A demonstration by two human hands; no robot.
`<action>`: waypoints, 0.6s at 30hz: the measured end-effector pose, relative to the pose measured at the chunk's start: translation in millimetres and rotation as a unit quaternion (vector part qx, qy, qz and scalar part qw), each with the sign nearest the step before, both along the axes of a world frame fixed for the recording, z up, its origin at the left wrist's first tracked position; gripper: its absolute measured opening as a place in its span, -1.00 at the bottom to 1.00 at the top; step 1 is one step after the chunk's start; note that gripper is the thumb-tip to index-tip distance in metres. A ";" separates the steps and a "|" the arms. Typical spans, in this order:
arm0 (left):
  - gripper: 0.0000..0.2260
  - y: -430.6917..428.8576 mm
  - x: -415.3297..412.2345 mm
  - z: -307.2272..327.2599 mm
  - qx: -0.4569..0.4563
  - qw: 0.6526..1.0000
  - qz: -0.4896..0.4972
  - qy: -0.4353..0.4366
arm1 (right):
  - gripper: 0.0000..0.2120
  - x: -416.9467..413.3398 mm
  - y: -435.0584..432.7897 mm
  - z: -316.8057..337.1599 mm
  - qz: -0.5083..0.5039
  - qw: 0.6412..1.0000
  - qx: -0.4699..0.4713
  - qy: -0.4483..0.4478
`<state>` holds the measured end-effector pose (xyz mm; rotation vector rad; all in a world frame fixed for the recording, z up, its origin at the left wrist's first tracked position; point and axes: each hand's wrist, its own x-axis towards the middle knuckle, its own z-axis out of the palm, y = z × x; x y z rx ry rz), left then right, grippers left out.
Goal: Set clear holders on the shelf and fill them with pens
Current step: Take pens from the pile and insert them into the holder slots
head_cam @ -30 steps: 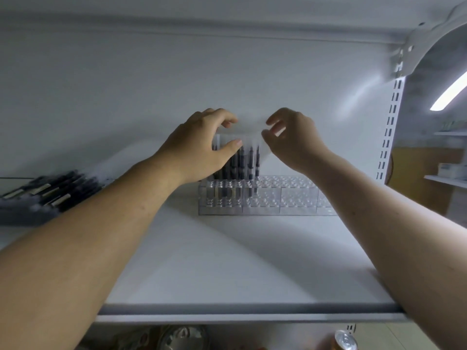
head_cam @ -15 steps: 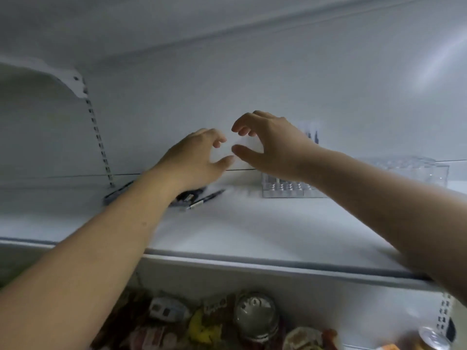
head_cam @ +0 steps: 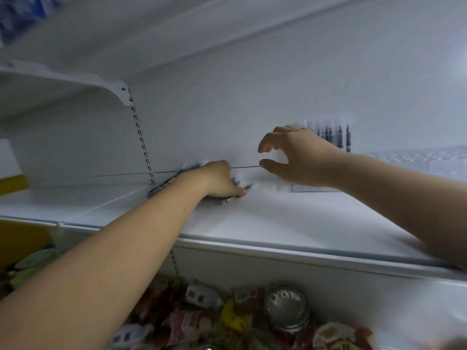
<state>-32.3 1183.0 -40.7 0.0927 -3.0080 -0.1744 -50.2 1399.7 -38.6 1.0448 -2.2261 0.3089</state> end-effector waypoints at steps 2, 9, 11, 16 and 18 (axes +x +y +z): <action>-0.61 -0.5 -4.0 1.5 0.027 1.000 0.000 -0.003 | -0.69 -1.8 4.2 1.0 -0.005 1.000 -0.004 -0.005; -0.72 9.5 -2.3 6.4 -0.036 0.999 0.022 -0.034 | -0.79 -12.7 11.5 0.3 -0.009 1.000 -0.008 -0.013; -0.71 13.5 -1.2 3.7 -0.075 0.997 0.013 -0.033 | -0.83 -14.1 13.7 0.9 -0.010 1.000 -0.009 -0.017; -0.83 13.0 -12.7 -10.8 -0.139 0.990 -0.010 -0.019 | -0.85 -15.6 20.4 4.7 -0.006 1.000 -0.015 -0.021; -0.76 9.9 -15.8 -11.5 -0.127 0.992 -0.013 -0.001 | -0.85 -15.9 23.3 7.1 -0.005 1.000 -0.018 -0.018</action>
